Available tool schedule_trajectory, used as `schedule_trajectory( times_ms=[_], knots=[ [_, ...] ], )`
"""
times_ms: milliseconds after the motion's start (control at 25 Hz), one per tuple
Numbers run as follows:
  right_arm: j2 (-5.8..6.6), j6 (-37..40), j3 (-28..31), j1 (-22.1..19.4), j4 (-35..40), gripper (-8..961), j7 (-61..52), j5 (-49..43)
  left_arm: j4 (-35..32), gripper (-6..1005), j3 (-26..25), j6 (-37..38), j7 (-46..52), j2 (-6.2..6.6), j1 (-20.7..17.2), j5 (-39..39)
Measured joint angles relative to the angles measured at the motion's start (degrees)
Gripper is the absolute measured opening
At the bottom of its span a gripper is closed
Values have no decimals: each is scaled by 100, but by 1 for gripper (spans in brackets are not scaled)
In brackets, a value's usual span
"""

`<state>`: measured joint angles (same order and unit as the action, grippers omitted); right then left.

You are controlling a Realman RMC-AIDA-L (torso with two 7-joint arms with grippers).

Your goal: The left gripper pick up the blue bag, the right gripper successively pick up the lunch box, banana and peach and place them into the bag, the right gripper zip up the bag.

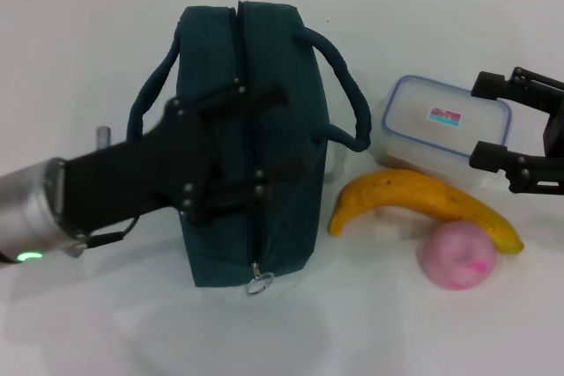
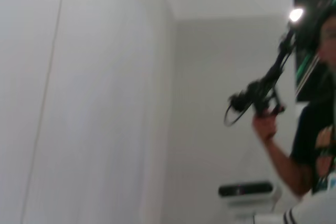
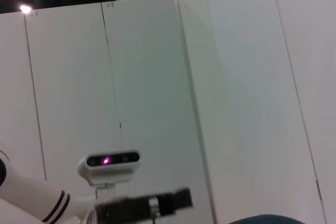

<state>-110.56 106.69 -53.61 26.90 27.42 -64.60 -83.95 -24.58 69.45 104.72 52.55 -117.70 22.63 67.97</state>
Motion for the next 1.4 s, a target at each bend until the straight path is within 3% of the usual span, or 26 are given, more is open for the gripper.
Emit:
schedule_trajectory(
  times_ms=[120, 320, 520, 600, 800, 1120, 1400],
  knots=[
    [5, 1, 0, -4, 0, 872, 0, 3, -533, 748, -224, 146, 1014, 40, -151, -133],
    [22, 2, 0, -10, 0, 872, 0, 4, -1195, 746, -991, -621, 2565, 75, -294, 237],
    [42, 2, 0, -17, 0, 872, -10, 11, -1550, 745, -1373, -1263, 3244, 10, -324, 1012],
    [43, 2, 0, -17, 0, 872, -10, 11, -1567, 685, -1460, -1368, 3292, -17, -344, 1100],
    [59, 0, 6, -36, 7, 872, -10, 11, -1801, 656, -1535, -1378, 3460, -42, -436, 1070],
    [60, -1, 9, -34, 42, 872, -9, 16, -3598, 658, -1479, -1728, 4673, -196, -1040, 1463],
    [19, -1, 8, -44, 74, 872, -9, 20, -3560, 659, -1393, -1950, 4885, -200, -1058, 1687]
  ],
)
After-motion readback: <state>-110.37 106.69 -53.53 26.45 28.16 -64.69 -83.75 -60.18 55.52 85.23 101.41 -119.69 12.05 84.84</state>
